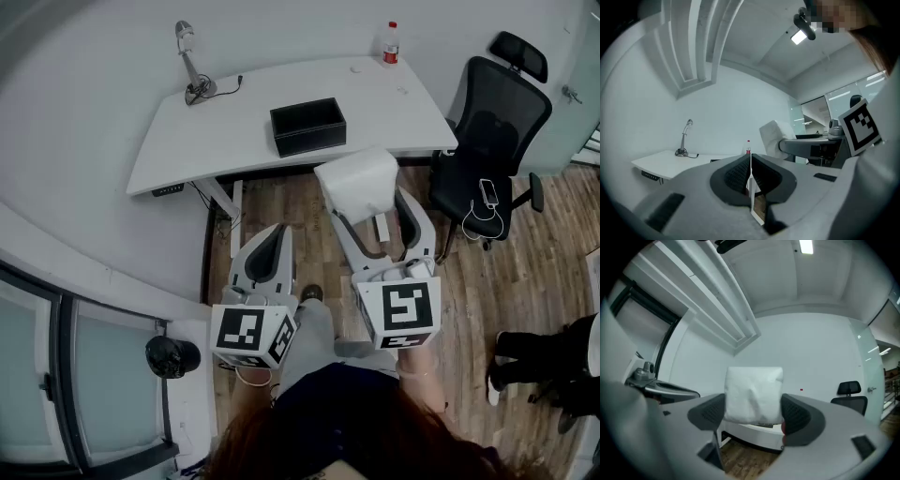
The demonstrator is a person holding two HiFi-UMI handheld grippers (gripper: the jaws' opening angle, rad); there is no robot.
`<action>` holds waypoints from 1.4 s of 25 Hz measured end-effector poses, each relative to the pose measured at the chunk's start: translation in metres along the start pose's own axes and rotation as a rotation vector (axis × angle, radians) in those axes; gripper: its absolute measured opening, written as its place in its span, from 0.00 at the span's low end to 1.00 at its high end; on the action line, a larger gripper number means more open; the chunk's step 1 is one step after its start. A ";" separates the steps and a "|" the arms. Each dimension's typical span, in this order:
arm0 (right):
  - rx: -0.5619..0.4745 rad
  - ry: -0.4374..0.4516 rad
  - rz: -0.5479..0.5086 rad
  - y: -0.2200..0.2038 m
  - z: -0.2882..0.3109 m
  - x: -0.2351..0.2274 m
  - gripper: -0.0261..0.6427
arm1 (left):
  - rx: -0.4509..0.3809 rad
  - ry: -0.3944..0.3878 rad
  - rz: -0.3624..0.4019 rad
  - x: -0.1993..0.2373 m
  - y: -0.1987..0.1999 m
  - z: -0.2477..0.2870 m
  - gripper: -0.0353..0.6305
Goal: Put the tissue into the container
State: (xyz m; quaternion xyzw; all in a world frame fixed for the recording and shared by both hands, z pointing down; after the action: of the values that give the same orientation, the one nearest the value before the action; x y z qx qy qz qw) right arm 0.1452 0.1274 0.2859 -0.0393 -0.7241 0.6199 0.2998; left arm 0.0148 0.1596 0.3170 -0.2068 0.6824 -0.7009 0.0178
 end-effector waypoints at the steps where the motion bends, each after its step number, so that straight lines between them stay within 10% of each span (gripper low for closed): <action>1: -0.001 -0.008 0.014 -0.001 0.000 -0.002 0.62 | -0.001 0.001 0.000 0.000 0.000 0.000 0.10; 35: 0.038 0.053 0.030 -0.025 0.113 -0.024 0.62 | 0.029 0.041 -0.028 0.061 0.018 0.096 0.10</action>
State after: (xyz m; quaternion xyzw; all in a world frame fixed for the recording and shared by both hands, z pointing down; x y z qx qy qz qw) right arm 0.1178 0.0125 0.2943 -0.0609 -0.7034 0.6366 0.3102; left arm -0.0150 0.0484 0.3141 -0.2016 0.6692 -0.7152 -0.0030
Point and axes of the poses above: the fingertips, and each gripper's own axes: z forward along the fingers, x to its left, y out of its top, the point moved 2 cm from there along -z, backward along the fingers, and after that the axes turned 15 degrees about -z, right-handed, at the moved point
